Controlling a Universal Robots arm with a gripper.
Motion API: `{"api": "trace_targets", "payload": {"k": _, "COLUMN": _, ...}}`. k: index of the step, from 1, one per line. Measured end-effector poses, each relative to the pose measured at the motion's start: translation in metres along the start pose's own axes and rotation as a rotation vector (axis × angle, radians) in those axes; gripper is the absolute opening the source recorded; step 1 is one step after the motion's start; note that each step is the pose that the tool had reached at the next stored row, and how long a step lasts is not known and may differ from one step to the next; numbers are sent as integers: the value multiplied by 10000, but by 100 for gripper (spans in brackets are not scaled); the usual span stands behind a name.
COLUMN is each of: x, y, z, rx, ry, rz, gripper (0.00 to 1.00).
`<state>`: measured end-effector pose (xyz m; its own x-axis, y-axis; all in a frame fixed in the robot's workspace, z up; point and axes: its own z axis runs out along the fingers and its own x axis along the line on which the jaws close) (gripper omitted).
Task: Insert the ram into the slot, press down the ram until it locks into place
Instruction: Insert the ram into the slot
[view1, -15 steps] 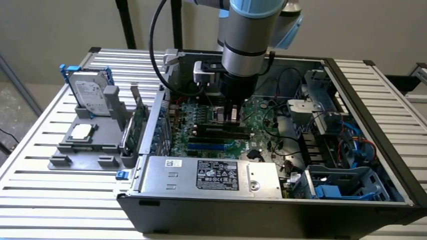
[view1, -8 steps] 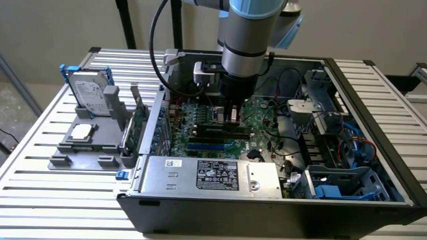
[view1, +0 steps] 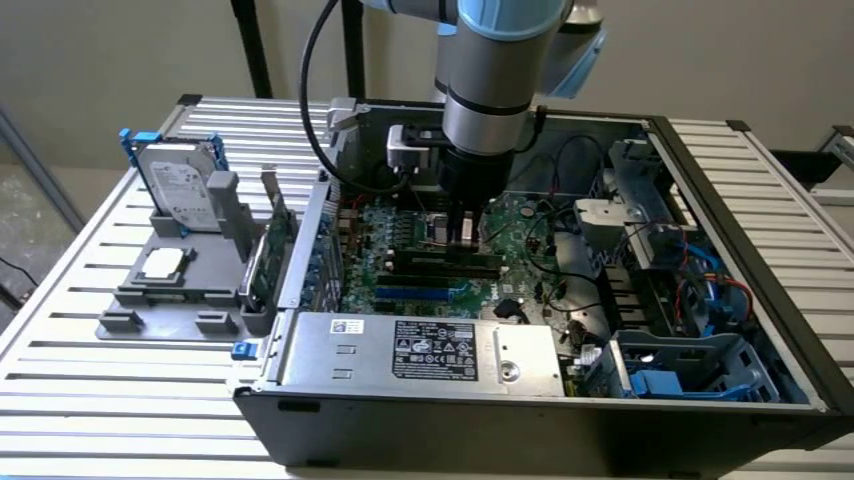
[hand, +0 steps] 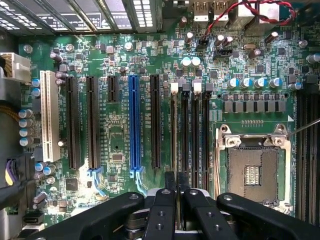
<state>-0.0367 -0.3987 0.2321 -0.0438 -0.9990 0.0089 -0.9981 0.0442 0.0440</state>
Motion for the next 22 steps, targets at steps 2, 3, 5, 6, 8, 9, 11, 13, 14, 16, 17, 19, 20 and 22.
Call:
{"api": "trace_targets", "payload": {"k": 2, "x": -8, "y": 2, "z": 9, "rx": 0, "ry": 13, "rz": 0, "gripper": 13}}
{"api": "trace_targets", "payload": {"k": 3, "x": -11, "y": 3, "z": 14, "rx": 1, "ry": 21, "rz": 0, "gripper": 13}}
{"api": "trace_targets", "payload": {"k": 5, "x": -19, "y": 3, "z": 23, "rx": 1, "ry": 37, "rz": 0, "gripper": 13}}
{"api": "trace_targets", "payload": {"k": 6, "x": -22, "y": 3, "z": 28, "rx": 1, "ry": 42, "rz": 1, "gripper": 13}}
{"api": "trace_targets", "payload": {"k": 8, "x": -31, "y": 3, "z": 37, "rx": 2, "ry": 51, "rz": 2, "gripper": 13}}
{"api": "trace_targets", "payload": {"k": 9, "x": -35, "y": 3, "z": 41, "rx": 2, "ry": 53, "rz": 1, "gripper": 13}}
{"api": "trace_targets", "payload": {"k": 11, "x": -40, "y": 3, "z": 44, "rx": 3, "ry": 61, "rz": -1, "gripper": 13}}
{"api": "trace_targets", "payload": {"k": 13, "x": -39, "y": 3, "z": 43, "rx": 3, "ry": 64, "rz": -21, "gripper": 13}}
{"api": "trace_targets", "payload": {"k": 14, "x": -40, "y": 5, "z": 41, "rx": 3, "ry": 65, "rz": -38, "gripper": 13}}
{"api": "trace_targets", "payload": {"k": 16, "x": -39, "y": 13, "z": 29, "rx": 4, "ry": 69, "rz": -75, "gripper": 13}}
{"api": "trace_targets", "payload": {"k": 17, "x": -39, "y": 19, "z": 23, "rx": 4, "ry": 75, "rz": -99, "gripper": 13}}
{"api": "trace_targets", "payload": {"k": 19, "x": -38, "y": 33, "z": 8, "rx": 5, "ry": 92, "rz": -144, "gripper": 13}}
{"api": "trace_targets", "payload": {"k": 20, "x": -37, "y": 36, "z": -2, "rx": 6, "ry": 97, "rz": -168, "gripper": 13}}
{"api": "trace_targets", "payload": {"k": 22, "x": -34, "y": 37, "z": -7, "rx": 8, "ry": 99, "rz": -198, "gripper": 13}}
